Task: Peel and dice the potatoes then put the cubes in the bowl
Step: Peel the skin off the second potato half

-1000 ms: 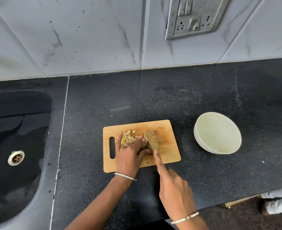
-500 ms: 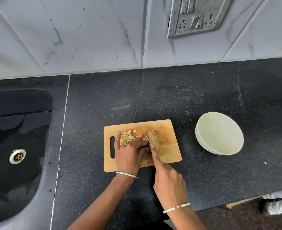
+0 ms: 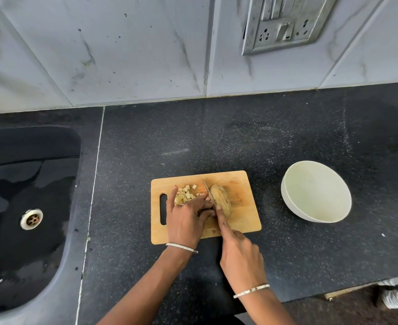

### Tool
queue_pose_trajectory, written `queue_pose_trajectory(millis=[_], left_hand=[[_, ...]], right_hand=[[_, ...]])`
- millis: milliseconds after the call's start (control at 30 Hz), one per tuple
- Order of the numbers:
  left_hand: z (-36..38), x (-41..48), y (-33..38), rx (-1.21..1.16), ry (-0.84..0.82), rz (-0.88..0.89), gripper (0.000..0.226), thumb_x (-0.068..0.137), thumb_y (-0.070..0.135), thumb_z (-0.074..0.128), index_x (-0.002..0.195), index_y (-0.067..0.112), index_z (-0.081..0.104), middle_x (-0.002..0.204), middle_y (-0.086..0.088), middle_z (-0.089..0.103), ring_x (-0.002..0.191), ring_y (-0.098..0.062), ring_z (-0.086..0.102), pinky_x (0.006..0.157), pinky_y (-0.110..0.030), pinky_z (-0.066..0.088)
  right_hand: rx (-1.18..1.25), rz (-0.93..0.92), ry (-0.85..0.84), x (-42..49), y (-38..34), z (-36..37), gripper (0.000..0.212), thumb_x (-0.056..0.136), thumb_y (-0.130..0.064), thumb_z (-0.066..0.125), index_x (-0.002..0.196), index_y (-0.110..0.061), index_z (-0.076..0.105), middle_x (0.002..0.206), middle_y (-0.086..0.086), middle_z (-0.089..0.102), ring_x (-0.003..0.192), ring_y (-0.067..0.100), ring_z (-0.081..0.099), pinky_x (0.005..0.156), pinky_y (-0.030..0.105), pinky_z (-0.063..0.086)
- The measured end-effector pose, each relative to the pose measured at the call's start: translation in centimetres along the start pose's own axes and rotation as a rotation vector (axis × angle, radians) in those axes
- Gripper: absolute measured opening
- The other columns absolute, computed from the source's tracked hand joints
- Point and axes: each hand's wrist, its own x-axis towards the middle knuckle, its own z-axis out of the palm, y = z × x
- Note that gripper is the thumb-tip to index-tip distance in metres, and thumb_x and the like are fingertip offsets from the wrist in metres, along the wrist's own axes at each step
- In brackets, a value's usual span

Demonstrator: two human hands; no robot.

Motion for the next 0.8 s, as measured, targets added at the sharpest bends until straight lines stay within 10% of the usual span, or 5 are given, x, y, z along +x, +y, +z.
queue_pose_trajectory(millis=[400, 600, 800], left_hand=[[0.2, -0.2, 0.1, -0.01, 0.037, 0.011, 0.016, 0.075, 0.033, 0.08, 0.088, 0.027, 0.075, 0.093, 0.017, 0.073, 0.087, 0.001, 0.068, 0.113, -0.043, 0.02], [0.0, 0.0, -0.1, -0.048, 0.028, 0.024, 0.019, 0.072, 0.037, 0.08, 0.087, 0.025, 0.076, 0.092, 0.015, 0.074, 0.09, 0.001, 0.068, 0.115, -0.042, 0.017], [0.2, 0.0, -0.6, -0.051, -0.006, 0.029, 0.017, 0.077, 0.046, 0.073, 0.085, 0.031, 0.076, 0.093, 0.018, 0.073, 0.091, 0.004, 0.067, 0.117, -0.043, 0.017]], right_hand=[[0.023, 0.012, -0.007, -3.8, 1.3, -0.3, 0.1, 0.091, -0.018, 0.054, 0.144, -0.055, -0.023, 0.07, -0.006, 0.047, 0.059, 0.019, 0.064, 0.051, 0.031, 0.036], [0.007, 0.09, 0.018, -6.7, 2.6, -1.1, 0.107, 0.058, -0.013, 0.085, 0.148, -0.043, 0.035, 0.051, -0.01, 0.034, 0.029, 0.009, 0.038, 0.033, 0.026, 0.027], [0.193, 0.027, 0.025, -7.4, 3.0, -3.1, 0.084, 0.083, -0.02, 0.064, 0.152, -0.044, 0.023, 0.05, -0.012, 0.042, 0.033, 0.001, 0.035, 0.038, 0.011, 0.038]])
